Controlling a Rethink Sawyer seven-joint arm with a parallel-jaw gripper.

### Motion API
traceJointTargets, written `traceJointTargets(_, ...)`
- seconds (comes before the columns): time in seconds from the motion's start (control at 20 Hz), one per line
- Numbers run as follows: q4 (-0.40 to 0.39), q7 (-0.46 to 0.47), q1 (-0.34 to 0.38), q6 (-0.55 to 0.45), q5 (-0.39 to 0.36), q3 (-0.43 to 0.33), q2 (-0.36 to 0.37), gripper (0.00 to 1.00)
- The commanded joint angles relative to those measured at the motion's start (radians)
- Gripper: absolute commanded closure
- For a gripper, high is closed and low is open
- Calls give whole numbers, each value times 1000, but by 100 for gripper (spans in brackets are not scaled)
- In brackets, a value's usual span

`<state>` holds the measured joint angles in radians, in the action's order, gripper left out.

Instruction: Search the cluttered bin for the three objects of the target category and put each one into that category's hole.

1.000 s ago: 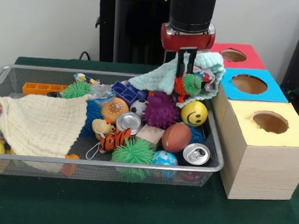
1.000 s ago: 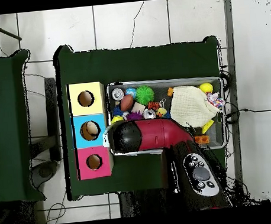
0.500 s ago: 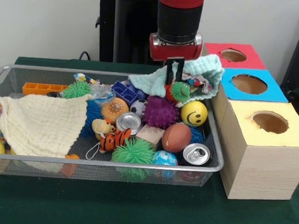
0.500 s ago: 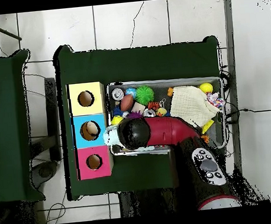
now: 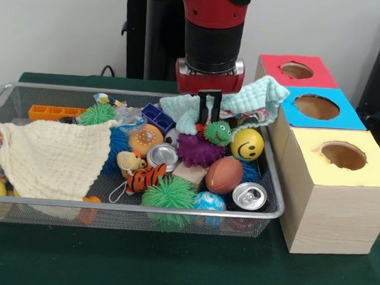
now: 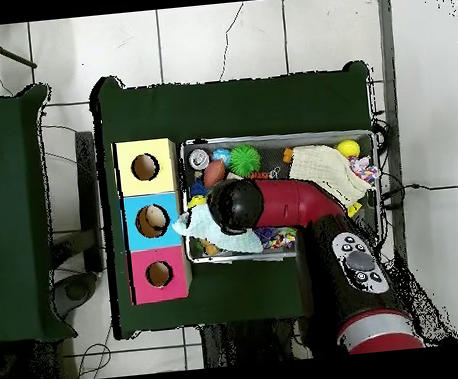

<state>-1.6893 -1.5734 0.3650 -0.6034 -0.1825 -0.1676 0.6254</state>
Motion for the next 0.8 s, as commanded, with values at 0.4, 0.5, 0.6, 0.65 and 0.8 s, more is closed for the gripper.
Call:
traceJointTargets(0.4,4,-32,41,-135,33,-68,89,100)
traceJointTargets(0.5,-3,-53,22,-141,32,-56,110,100)
traceJointTargets(0.6,-10,-86,-4,-162,39,-41,131,100)
traceJointTargets(0.65,-27,-106,-19,-193,52,-35,151,100)
traceJointTargets(0.8,-49,-159,-80,-229,61,-5,225,100)
